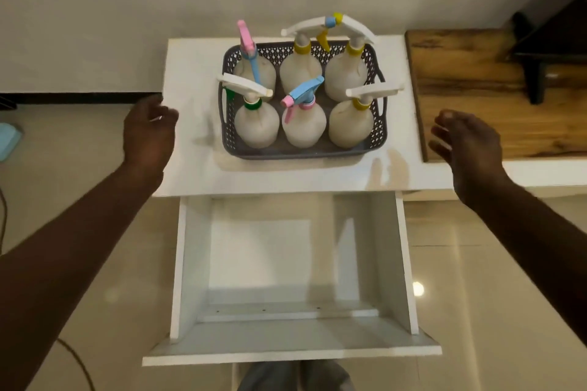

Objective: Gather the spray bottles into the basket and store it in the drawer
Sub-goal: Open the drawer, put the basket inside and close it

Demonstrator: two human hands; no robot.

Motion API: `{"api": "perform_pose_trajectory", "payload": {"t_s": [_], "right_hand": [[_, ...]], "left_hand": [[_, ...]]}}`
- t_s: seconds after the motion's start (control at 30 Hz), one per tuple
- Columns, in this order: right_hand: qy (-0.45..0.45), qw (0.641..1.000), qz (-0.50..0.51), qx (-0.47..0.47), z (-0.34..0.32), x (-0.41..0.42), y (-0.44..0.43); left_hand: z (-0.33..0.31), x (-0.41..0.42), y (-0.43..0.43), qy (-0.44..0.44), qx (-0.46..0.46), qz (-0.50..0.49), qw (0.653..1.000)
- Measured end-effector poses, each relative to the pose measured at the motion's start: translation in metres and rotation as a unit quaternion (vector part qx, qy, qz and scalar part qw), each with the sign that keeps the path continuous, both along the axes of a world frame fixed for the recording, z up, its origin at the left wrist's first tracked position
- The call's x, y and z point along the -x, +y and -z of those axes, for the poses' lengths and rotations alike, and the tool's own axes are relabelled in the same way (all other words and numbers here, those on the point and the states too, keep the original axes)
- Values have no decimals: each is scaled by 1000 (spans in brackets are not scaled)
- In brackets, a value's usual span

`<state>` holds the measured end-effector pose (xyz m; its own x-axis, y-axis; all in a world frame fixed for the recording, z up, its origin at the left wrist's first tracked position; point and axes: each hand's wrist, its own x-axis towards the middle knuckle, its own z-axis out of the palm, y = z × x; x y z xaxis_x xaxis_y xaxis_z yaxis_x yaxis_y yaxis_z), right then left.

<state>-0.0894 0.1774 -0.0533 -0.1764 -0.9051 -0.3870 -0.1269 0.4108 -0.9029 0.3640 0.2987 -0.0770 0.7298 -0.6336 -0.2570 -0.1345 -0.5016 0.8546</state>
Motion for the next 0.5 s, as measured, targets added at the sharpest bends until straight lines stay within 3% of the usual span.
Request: {"api": "perform_pose_trajectory", "payload": {"t_s": [0.1, 0.2, 0.5], "right_hand": [[-21, 999, -27, -29, 1, -32, -51], [-16, 997, -50, -64, 5, -58, -82], [31, 989, -77, -121, 21, -81, -104]], "left_hand": [[-4, 1, -48, 124, -43, 21, 991], [-1, 3, -74, 180, -86, 31, 979], [11, 8, -98, 183, -68, 41, 980]]}}
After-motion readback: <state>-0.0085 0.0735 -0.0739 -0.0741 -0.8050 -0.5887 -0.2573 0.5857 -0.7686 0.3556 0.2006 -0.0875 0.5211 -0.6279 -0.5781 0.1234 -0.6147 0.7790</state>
